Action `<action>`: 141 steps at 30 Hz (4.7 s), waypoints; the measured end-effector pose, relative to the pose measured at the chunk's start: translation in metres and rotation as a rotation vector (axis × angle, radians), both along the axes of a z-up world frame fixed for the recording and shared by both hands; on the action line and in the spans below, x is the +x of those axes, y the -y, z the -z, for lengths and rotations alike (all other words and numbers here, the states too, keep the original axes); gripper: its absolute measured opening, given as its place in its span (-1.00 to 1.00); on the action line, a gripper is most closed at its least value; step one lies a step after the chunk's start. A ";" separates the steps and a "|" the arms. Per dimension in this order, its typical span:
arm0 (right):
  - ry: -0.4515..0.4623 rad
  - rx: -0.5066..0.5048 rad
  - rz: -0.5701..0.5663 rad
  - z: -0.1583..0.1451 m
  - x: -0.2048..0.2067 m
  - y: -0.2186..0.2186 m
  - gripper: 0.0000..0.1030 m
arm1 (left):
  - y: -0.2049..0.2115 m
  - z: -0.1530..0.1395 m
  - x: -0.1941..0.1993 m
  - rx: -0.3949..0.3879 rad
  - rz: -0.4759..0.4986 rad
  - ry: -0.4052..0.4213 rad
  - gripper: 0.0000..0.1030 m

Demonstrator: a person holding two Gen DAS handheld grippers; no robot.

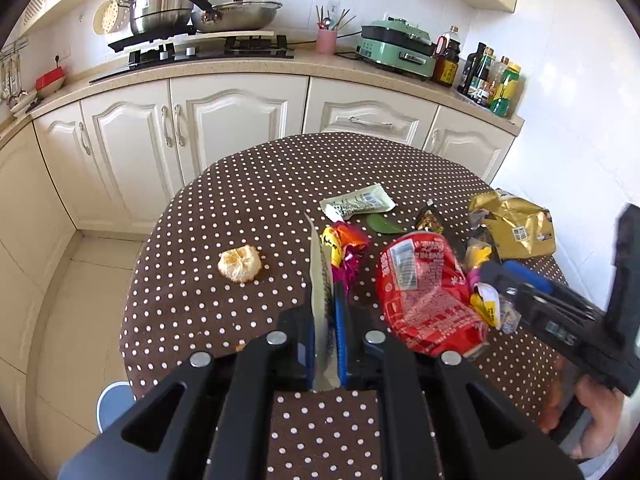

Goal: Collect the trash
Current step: 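Grasp the paper wrapper with the left tool while the right tool grasps the yellow packet, then carry both to the bucket and open both tools to drop them, then return both tools to the table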

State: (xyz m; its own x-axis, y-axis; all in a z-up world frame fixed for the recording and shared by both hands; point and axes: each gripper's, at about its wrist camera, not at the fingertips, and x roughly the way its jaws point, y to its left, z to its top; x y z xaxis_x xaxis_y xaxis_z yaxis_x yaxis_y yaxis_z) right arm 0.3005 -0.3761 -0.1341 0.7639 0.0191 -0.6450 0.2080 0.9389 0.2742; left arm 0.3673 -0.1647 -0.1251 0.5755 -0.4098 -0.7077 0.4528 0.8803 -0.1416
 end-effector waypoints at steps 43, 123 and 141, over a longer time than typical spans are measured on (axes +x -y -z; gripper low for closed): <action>-0.033 -0.102 -0.658 0.064 0.042 -0.431 -0.32 | -0.385 0.123 -0.037 -0.062 -0.553 -0.199 -0.84; 0.219 -0.186 -0.257 -0.030 -0.081 -0.201 -0.04 | -0.159 0.018 -0.078 -0.067 -0.225 0.015 0.16; -0.033 -0.234 0.027 -0.003 -0.036 -0.007 0.19 | -0.058 0.016 -0.037 0.064 -0.164 -0.027 0.26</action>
